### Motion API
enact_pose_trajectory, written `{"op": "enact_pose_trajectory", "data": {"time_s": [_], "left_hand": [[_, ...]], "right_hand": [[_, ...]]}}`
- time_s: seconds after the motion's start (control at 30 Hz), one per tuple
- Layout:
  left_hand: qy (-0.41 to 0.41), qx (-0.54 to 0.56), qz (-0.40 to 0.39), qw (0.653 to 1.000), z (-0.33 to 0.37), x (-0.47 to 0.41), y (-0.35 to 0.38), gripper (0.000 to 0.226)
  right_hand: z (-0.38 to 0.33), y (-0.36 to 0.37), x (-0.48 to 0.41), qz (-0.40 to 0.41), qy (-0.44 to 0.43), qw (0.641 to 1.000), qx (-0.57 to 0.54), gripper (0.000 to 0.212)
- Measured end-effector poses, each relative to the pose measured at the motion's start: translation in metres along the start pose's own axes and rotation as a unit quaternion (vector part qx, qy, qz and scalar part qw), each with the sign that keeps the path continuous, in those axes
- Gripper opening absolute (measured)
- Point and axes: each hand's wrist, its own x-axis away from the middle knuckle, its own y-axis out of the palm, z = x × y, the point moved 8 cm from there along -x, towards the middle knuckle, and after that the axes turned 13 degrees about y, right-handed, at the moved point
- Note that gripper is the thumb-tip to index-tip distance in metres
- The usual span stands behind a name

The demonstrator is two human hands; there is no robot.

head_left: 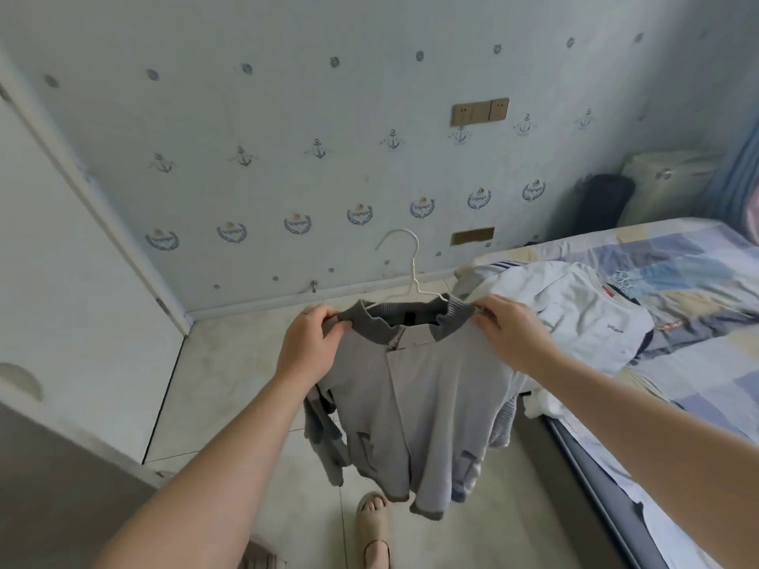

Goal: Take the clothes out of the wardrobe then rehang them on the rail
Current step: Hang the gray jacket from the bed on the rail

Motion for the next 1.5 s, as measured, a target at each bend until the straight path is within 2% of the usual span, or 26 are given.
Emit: {"op": "enact_pose_trajectory", "data": {"time_s": [0.23, 0.4, 0.6, 0.93, 1.03, 1.2, 1.37, 1.5], "left_hand": [[0.059, -0.040, 0.091, 0.993, 0.080, 0.025, -0.109, 0.007], [0.123, -0.097, 0.180, 0.971, 0.137, 0.040, -0.204, 0.016], [0.191, -0.179, 0.285, 0.922, 0.203, 0.064, -0.340, 0.013], [0.255, -0.344, 0.415, 0.802, 0.295, 0.108, -0.568, 0.016], [0.261, -0.357, 0.427, 0.788, 0.307, 0.115, -0.626, 0.022], [0.233, -0.400, 0.457, 0.760, 0.309, 0.129, -0.716, 0.022], [0.147, -0.498, 0.496, 0.696, 0.297, 0.148, -0.790, 0.023], [0.038, -0.476, 0.526, 0.704, 0.268, 0.159, -0.855, 0.018]], "right_hand": [[-0.078, -0.085, 0.039, 0.057, -0.079, 0.993, -0.064, 0.021], [-0.149, -0.145, 0.057, 0.097, -0.144, 0.979, -0.110, 0.018], [-0.261, -0.223, 0.090, 0.145, -0.250, 0.941, -0.178, 0.013], [-0.467, -0.331, 0.142, 0.165, -0.388, 0.881, -0.217, 0.010], [-0.527, -0.351, 0.155, 0.172, -0.427, 0.860, -0.222, 0.008], [-0.621, -0.367, 0.175, 0.182, -0.479, 0.831, -0.215, 0.010], [-0.705, -0.371, 0.197, 0.172, -0.514, 0.812, -0.217, 0.017], [-0.773, -0.370, 0.217, 0.148, -0.529, 0.794, -0.259, 0.018]]}}
